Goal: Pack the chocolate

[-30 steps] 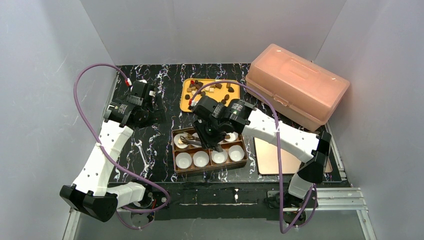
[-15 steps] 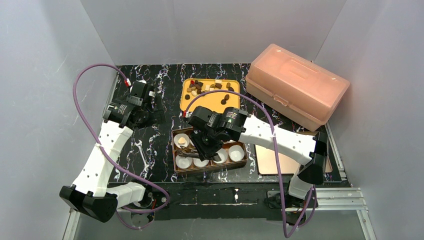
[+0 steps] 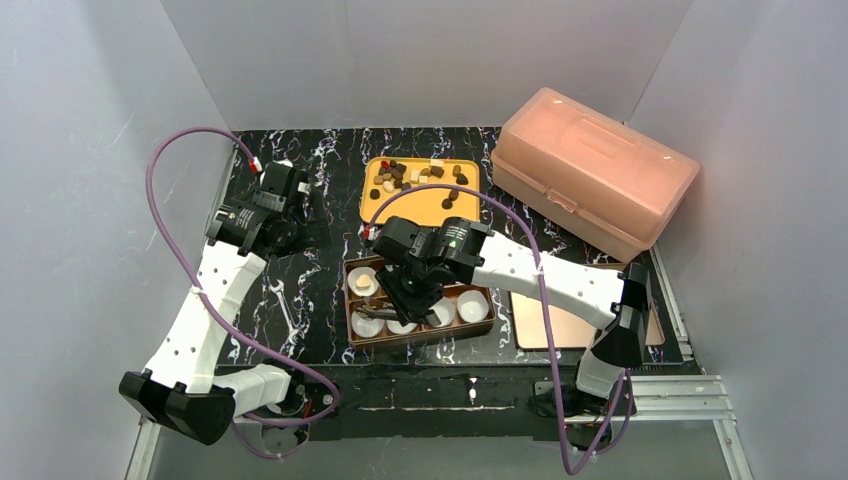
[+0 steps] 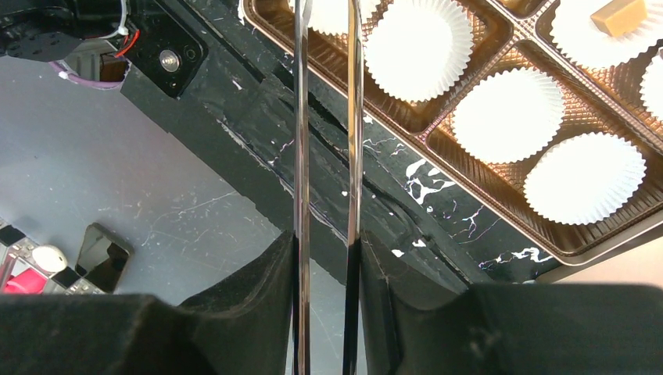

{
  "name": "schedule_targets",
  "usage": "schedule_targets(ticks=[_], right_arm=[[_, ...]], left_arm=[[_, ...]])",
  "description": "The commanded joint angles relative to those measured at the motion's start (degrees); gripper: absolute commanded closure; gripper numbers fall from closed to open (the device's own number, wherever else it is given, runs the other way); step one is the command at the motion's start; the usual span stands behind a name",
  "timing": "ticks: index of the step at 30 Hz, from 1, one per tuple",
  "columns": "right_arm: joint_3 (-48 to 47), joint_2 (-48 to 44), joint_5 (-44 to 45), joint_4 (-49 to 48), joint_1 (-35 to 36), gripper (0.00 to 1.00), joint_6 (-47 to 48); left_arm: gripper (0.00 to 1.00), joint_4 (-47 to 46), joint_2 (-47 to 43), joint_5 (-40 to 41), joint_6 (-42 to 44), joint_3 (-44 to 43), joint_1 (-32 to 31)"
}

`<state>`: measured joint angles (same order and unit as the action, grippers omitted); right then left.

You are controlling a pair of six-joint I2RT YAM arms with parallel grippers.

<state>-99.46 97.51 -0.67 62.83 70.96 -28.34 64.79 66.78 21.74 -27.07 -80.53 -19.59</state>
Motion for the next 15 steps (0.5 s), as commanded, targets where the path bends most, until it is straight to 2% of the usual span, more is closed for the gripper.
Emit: schedule_targets(ticks=[1, 15], right_arm=[[-0.4, 0.9, -0.8, -1.3, 0.3, 0.6, 0.2], [-3.7, 0.7, 2.2, 0.5, 0.3, 0.54, 1.0]], left_arm=[[0.01, 1.3, -1.4, 1.9, 0.1, -1.5, 0.4], [0.0, 1.0, -1.6, 2.2, 0.4, -1.2, 0.7]])
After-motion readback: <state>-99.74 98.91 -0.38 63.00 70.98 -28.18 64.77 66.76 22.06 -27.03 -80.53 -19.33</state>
